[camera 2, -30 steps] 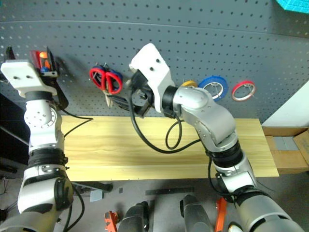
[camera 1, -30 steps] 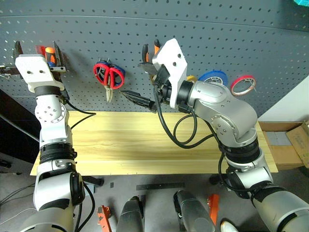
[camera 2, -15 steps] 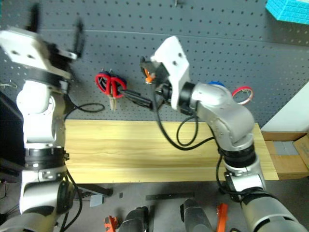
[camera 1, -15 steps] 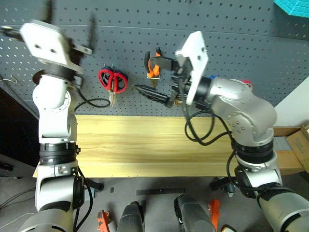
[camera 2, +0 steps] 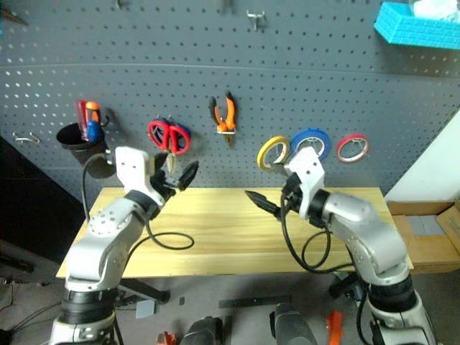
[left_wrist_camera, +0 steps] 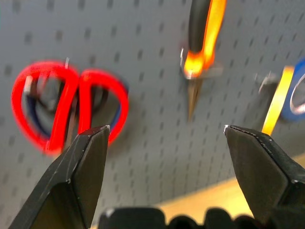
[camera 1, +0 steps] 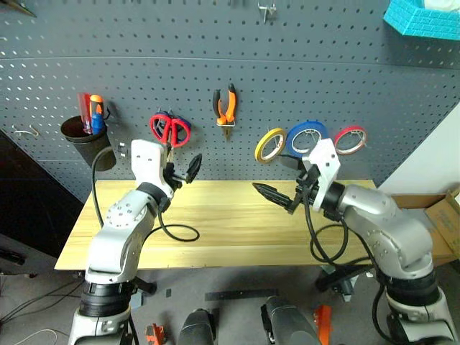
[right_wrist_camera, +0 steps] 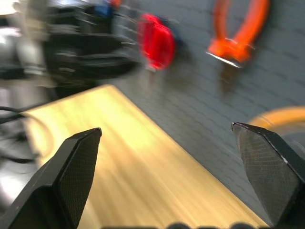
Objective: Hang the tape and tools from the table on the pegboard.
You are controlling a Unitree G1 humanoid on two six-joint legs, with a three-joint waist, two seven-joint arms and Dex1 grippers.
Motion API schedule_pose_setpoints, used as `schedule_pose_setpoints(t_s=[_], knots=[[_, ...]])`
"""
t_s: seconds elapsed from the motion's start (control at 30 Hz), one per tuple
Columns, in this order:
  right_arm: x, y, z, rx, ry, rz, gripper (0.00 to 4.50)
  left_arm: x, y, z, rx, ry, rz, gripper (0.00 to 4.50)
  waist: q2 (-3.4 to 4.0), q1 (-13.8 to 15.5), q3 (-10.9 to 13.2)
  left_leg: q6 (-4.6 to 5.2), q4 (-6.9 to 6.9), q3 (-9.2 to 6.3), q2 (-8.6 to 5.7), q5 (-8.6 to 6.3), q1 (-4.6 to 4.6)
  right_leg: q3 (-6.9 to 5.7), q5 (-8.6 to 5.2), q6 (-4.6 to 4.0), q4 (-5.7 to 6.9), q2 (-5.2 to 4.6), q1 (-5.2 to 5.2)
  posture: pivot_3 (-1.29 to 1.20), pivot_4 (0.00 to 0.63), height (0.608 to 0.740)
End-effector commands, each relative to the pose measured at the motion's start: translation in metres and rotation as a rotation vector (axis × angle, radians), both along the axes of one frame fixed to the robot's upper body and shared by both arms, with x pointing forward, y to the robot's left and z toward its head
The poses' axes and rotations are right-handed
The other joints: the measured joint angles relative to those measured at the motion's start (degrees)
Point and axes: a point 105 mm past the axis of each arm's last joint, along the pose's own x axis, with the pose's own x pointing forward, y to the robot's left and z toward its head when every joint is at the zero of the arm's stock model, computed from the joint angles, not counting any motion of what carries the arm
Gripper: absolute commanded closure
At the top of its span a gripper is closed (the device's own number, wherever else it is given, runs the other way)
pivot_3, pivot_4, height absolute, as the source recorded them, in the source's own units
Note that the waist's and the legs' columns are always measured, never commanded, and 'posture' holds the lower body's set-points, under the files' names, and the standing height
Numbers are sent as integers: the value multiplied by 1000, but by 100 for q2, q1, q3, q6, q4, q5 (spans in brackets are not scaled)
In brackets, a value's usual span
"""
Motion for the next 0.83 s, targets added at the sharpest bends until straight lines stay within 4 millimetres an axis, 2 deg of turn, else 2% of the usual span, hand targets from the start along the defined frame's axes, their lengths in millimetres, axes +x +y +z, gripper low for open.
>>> schedule_pose_setpoints(t_s=[0.03, 0.07, 0.2, 0.33, 0.5, 0.57, 0.7, 0.83], knots=[[14, -25, -7, 44, -90, -208, 0, -4, 16, -15, 3, 15, 75, 392, 0, -1, -71, 0, 1, 1, 0, 0, 0, 2, 0, 0, 0, 1, 0, -85, 64, 740], [17, -31, -11, 57, -92, -253, 0, -4, 19, -21, 1, 27, 93, 392, 5, 0, -102, 0, 0, 4, 2, 0, 4, 6, 0, 0, -1, 4, 0, -84, 61, 740], [23, -66, -45, 50, -115, -463, 0, -9, 49, -65, -13, 134, 235, 392, 8, 6, -235, 0, 4, 11, 3, 1, 11, 16, 0, 0, -1, 9, 4, -80, 38, 740], [20, -85, -71, 43, -97, -539, 0, -10, 74, -84, -88, 180, 383, 392, 3, 13, -318, 0, 5, 14, 4, 1, 15, 20, 0, 1, -3, 11, 8, -74, 26, 740], [18, -106, -96, 38, -66, -629, 0, -8, 80, -93, -55, 182, 420, 392, 10, 14, -432, 0, 4, 15, 5, 1, 33, 23, -1, 2, -6, 16, 26, -78, 10, 740], [19, -113, -103, 30, -59, -657, 0, -9, 83, -96, -38, 178, 445, 392, 17, 12, -455, 0, -14, 15, 7, -2, 101, 22, -16, 24, -36, 17, 103, -77, 6, 740], [21, -122, -109, 29, -43, -703, 0, -15, 88, -104, -37, 185, 499, 392, 36, 11, -522, 1, -38, 15, 8, -3, 159, 21, -17, 29, -96, 16, 177, -72, 1, 740], [24, -120, -110, 28, -44, -688, 0, -15, 82, -106, -13, 180, 444, 392, 42, 12, -560, 1, -52, 15, 8, -3, 165, 23, -17, 30, -99, 16, 178, -63, 0, 740]])
